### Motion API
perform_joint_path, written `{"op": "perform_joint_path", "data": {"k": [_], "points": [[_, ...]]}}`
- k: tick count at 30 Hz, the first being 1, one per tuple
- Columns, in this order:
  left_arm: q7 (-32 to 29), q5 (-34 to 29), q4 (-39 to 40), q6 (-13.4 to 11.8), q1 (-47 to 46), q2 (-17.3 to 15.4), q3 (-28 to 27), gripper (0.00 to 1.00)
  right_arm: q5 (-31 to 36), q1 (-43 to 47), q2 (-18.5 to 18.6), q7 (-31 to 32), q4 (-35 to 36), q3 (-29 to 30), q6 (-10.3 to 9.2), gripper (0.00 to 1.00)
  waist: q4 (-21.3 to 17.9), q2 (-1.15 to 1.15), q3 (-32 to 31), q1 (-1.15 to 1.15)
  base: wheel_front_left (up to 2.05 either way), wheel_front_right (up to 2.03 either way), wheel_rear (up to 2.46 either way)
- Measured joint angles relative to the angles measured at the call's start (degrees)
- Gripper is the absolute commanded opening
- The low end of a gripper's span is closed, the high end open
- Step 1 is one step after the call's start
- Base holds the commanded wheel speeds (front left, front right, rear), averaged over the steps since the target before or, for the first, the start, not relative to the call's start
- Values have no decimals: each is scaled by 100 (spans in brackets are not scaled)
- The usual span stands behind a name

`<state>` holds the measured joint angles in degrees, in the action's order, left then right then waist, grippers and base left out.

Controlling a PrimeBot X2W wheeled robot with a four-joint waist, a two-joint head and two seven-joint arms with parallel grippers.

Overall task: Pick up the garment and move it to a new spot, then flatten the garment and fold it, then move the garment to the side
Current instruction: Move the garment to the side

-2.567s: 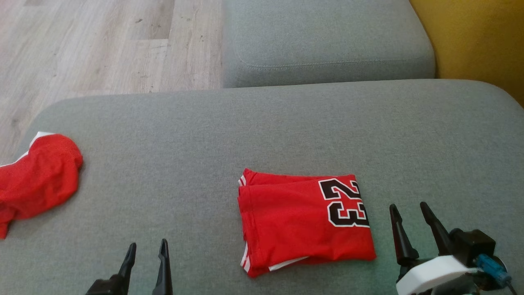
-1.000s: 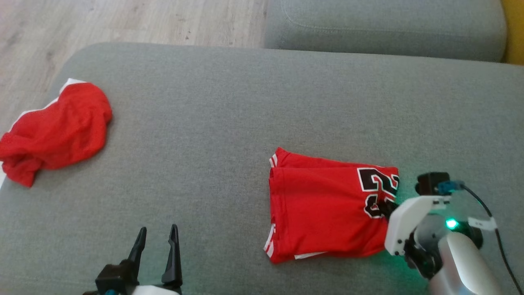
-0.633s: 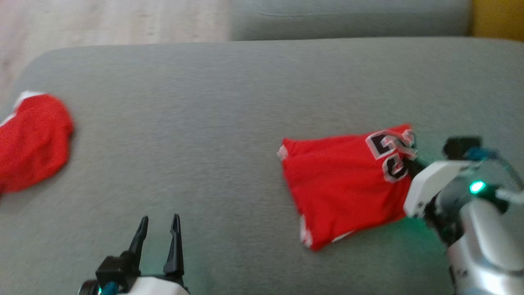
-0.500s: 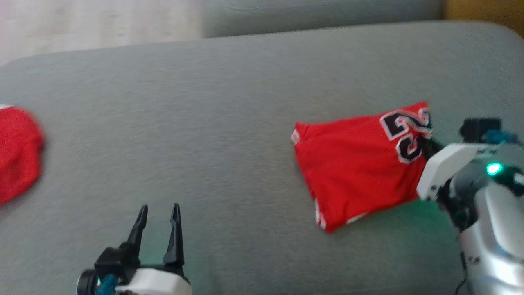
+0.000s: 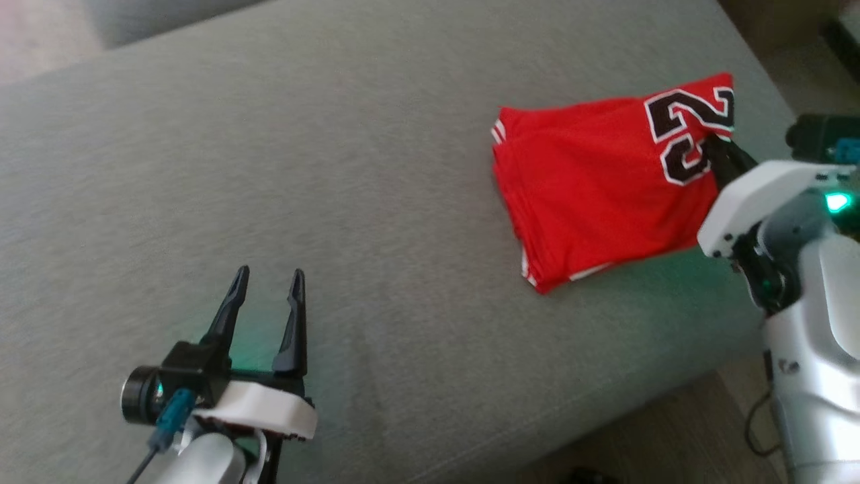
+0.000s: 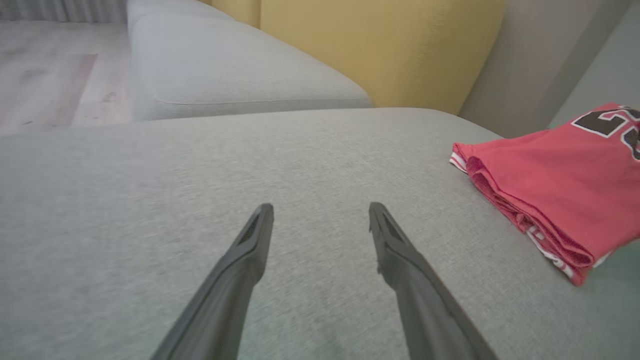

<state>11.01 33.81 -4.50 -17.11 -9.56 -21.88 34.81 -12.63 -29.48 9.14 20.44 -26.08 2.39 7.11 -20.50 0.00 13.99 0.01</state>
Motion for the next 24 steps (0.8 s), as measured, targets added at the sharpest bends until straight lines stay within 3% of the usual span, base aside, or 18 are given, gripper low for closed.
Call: {"op": "perform_joint_path", "data": {"k": [7, 17, 24], "points": [[-96, -26, 56, -2, -83, -75, 41, 100, 22, -399, -82, -138, -324, -108, 0, 0, -339, 0, 364, 1, 0, 0, 0], [-140, -29, 207, -115, -75, -211, 8, 100, 147, -1642, 257, -179, -989, -185, 0, 0, 127, 0, 417, -1, 0, 0, 0], [-197, -59, 369, -166, -75, -287, 12, 100, 563, -2142, 803, -353, -1700, 401, 0, 0, 524, 0, 615, 0, 0, 0, 0]]}}
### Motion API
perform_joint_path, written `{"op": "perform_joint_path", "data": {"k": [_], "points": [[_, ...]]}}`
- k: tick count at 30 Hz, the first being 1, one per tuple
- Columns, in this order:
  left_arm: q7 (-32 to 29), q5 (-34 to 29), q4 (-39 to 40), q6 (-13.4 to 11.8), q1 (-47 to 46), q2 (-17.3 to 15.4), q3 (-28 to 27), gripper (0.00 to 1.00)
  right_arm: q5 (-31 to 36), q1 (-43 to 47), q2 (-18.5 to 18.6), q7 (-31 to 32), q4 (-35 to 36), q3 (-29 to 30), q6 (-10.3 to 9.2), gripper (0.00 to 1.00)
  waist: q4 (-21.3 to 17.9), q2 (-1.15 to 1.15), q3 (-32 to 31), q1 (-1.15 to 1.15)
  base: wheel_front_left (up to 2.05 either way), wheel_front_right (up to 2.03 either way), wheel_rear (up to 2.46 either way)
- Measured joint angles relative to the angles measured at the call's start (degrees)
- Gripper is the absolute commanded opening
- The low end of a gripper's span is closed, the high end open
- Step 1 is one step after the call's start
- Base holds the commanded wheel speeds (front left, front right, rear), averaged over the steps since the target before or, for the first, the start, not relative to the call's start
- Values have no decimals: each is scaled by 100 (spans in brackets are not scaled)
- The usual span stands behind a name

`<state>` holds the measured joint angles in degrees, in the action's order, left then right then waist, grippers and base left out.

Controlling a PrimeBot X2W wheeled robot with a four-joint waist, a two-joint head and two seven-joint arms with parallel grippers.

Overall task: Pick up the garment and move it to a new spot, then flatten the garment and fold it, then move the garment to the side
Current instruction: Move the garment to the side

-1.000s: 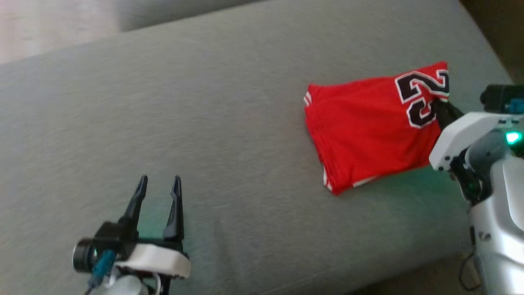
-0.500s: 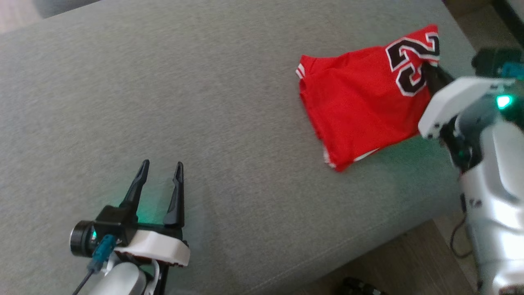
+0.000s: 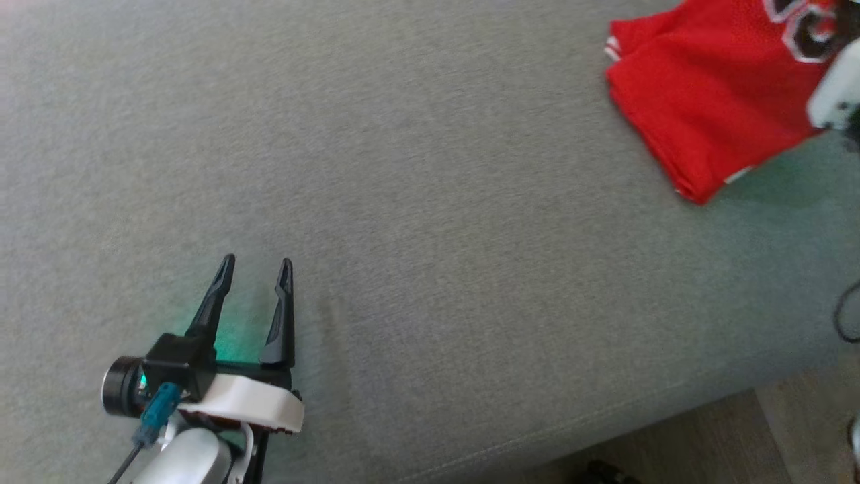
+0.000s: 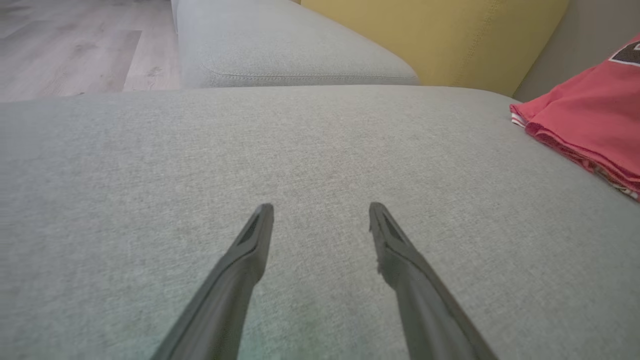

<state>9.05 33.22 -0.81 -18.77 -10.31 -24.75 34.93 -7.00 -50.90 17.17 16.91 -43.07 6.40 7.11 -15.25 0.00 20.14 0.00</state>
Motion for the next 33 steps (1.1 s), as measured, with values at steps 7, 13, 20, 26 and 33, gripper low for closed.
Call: {"op": "perform_joint_path", "data": {"k": [7, 13, 20, 26, 33], "points": [[-24, 0, 67, -47, 2, -23, 2, 100, 413, -11, 175, -396, -277, 394, 0, 100, 148, 0, 96, 0, 0, 0, 0], [-42, 1, 64, -47, 2, -15, 18, 100, 492, -13, 3, -745, -249, 241, 0, 100, 151, 0, -5, 0, 0, 0, 0], [54, 65, -74, -40, 5, 19, 3, 100, 209, 3, -207, -970, -4, -374, 0, 100, 240, 0, -280, 0, 0, 0, 0], [230, 213, -248, -36, 39, 115, -107, 100, 85, 281, -338, -1289, 307, -546, 0, 100, 404, 0, -599, -1, 0, 0, 0], [408, 461, -493, 11, 485, 230, -346, 100, 116, 1401, -669, -1831, 578, -516, 0, 100, 758, 0, -1196, -1, 0, 0, 0]]}}
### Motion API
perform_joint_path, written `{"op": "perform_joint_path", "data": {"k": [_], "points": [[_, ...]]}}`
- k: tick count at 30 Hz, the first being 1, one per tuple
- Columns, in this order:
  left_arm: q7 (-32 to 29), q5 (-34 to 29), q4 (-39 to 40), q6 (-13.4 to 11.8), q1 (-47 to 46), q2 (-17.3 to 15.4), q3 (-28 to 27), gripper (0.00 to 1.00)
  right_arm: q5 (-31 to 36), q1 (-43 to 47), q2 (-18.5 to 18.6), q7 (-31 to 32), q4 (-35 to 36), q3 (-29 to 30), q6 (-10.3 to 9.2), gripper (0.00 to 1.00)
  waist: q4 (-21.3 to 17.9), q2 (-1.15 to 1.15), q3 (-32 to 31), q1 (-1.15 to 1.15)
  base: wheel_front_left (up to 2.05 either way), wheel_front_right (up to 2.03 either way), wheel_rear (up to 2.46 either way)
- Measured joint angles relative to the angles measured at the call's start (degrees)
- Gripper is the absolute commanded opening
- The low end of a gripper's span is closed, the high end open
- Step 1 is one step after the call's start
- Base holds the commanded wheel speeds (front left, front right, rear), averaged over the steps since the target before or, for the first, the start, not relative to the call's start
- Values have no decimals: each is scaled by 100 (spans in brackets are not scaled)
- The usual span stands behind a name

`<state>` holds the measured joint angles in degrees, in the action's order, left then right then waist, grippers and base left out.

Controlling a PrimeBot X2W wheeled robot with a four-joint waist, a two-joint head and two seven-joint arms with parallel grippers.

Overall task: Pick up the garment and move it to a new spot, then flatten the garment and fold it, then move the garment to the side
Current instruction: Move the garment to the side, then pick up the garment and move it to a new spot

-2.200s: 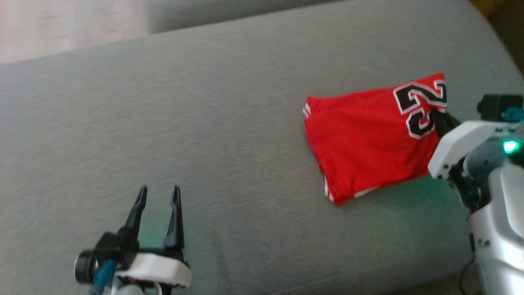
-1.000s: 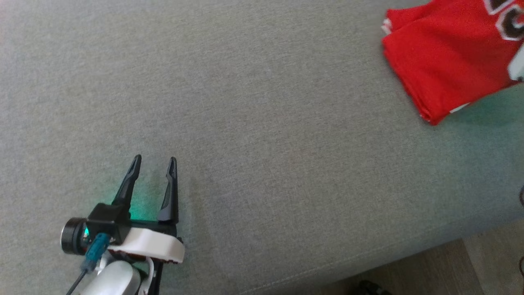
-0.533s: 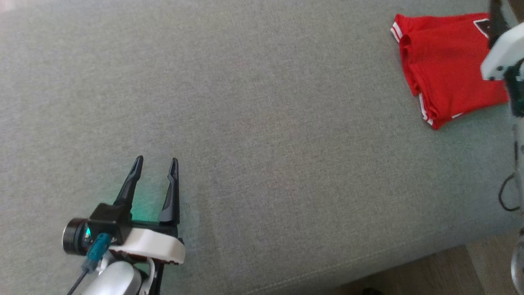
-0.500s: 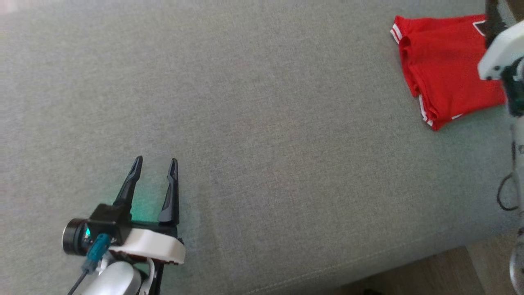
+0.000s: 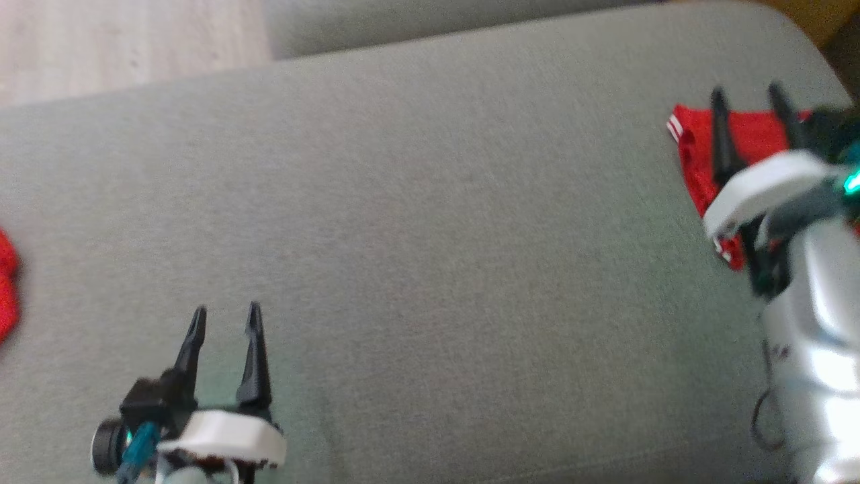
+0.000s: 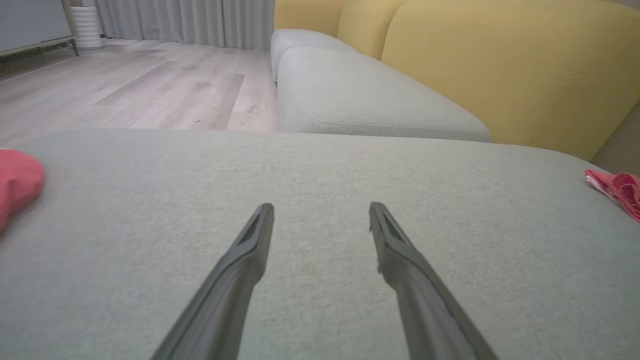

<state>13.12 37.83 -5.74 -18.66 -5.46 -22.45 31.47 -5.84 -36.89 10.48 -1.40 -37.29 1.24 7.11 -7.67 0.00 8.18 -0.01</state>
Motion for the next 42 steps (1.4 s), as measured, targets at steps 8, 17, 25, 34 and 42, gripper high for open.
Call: {"op": "perform_joint_path", "data": {"k": [8, 17, 25, 34, 42], "points": [[65, 112, -156, -9, 635, 42, -210, 100, 230, 1529, -555, -270, 800, 137, 0, 100, 454, 0, -672, -1, 0, 0, 0], [109, 102, -170, 3, 954, 166, -201, 100, 69, 3488, -777, -271, 2151, 10, 0, 100, 921, 0, -1057, -1, 0, 0, 0], [110, 103, -181, 1, 1185, 177, -211, 100, -335, 4315, -792, -270, 2849, -275, 0, 100, 946, 0, -1153, 1, 0, 0, 0], [110, 110, -264, 51, 1186, 177, -231, 100, -427, 4504, -792, -299, 2938, -281, 0, 100, 982, 0, -1167, 1, 0, 0, 0], [110, 110, -256, 49, 1187, 177, -232, 100, -426, 4504, -792, -296, 2969, -287, 0, 100, 1001, 0, -1151, 1, 0, 0, 0]]}}
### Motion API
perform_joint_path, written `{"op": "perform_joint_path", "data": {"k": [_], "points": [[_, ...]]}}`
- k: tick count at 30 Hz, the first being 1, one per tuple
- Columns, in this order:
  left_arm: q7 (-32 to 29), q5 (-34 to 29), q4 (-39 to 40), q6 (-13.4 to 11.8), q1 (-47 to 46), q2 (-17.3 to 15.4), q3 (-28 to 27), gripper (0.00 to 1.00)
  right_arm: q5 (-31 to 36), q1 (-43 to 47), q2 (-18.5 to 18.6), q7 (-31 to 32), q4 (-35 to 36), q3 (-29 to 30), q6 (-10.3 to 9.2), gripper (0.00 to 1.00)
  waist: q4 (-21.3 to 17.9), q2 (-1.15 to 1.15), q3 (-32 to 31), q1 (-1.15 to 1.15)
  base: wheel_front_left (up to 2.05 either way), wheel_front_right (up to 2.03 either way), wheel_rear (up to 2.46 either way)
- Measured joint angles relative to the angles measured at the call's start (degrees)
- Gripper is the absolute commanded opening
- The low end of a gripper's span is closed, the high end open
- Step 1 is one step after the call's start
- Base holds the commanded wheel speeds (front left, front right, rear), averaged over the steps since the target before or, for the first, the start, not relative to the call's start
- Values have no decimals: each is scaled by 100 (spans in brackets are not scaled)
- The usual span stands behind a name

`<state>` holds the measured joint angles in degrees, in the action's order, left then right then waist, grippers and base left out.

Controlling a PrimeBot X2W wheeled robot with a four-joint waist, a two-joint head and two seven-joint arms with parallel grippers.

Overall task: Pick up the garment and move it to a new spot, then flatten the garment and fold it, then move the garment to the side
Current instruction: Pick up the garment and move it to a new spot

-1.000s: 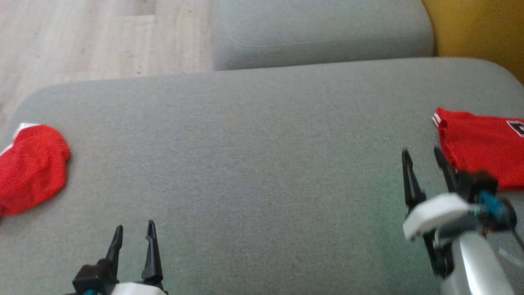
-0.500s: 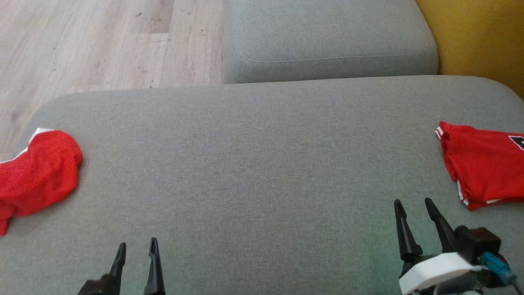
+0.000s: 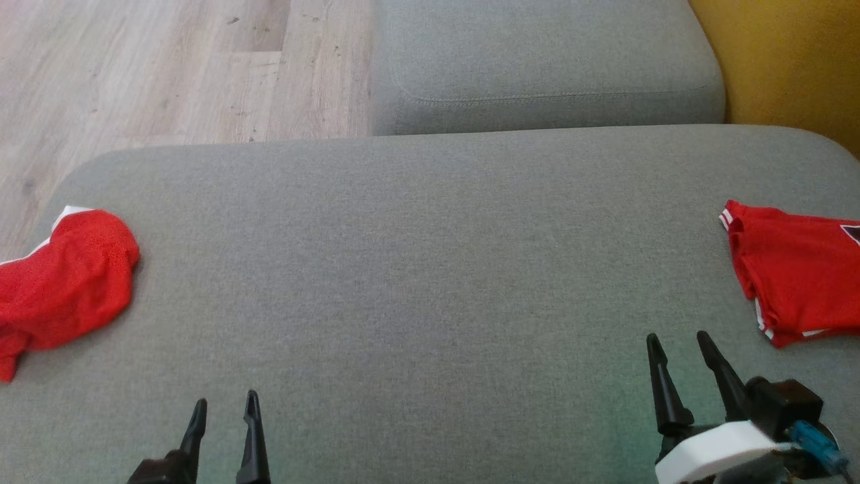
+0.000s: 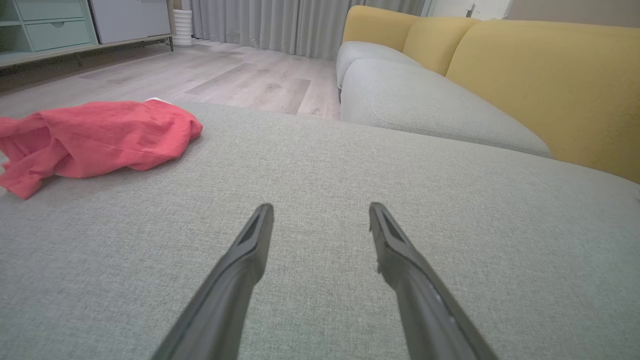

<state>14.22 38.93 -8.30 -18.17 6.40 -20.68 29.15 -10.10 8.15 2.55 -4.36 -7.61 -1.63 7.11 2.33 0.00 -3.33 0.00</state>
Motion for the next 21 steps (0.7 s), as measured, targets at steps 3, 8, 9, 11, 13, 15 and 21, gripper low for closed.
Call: {"op": "perform_joint_path", "data": {"k": [3, 8, 9, 11, 13, 15, 21], "points": [[0, 0, -4, 9, -2, -1, 0, 100, 0, 1, 0, 0, 10, -2, 0, 100, 20, 0, 9, 0, 0, 0, 0], [0, -1, -53, 53, -10, 0, 9, 100, 0, 76, 0, 0, 12, 3, 0, 100, 172, 0, 17, 0, 0, 0, 0], [-1, -7, -49, 51, -12, 0, 15, 100, 0, 108, -1, 0, 11, 9, 0, 100, 230, 0, 15, 0, 0, 0, 0], [-2, -16, -32, 52, -23, -1, 23, 100, 1, 146, -2, -2, 14, 27, 0, 100, 385, 0, 12, 0, 0, 0, 0], [-3, -18, -35, 49, -30, -18, 18, 100, 1, 168, -2, -15, 16, 30, 0, 100, 582, 0, 8, 0, 0, 0, 0], [-11, -18, -20, 44, -30, -56, 9, 100, -2, 175, -3, -41, 16, 2, 0, 100, 945, 0, -5, 0, 0, 0, 0], [-64, -19, 93, -48, -23, -226, -101, 100, -140, 177, -4, -131, -45, -107, 0, 100, 1665, 0, -38, 0, 0, 0, 0]]}}
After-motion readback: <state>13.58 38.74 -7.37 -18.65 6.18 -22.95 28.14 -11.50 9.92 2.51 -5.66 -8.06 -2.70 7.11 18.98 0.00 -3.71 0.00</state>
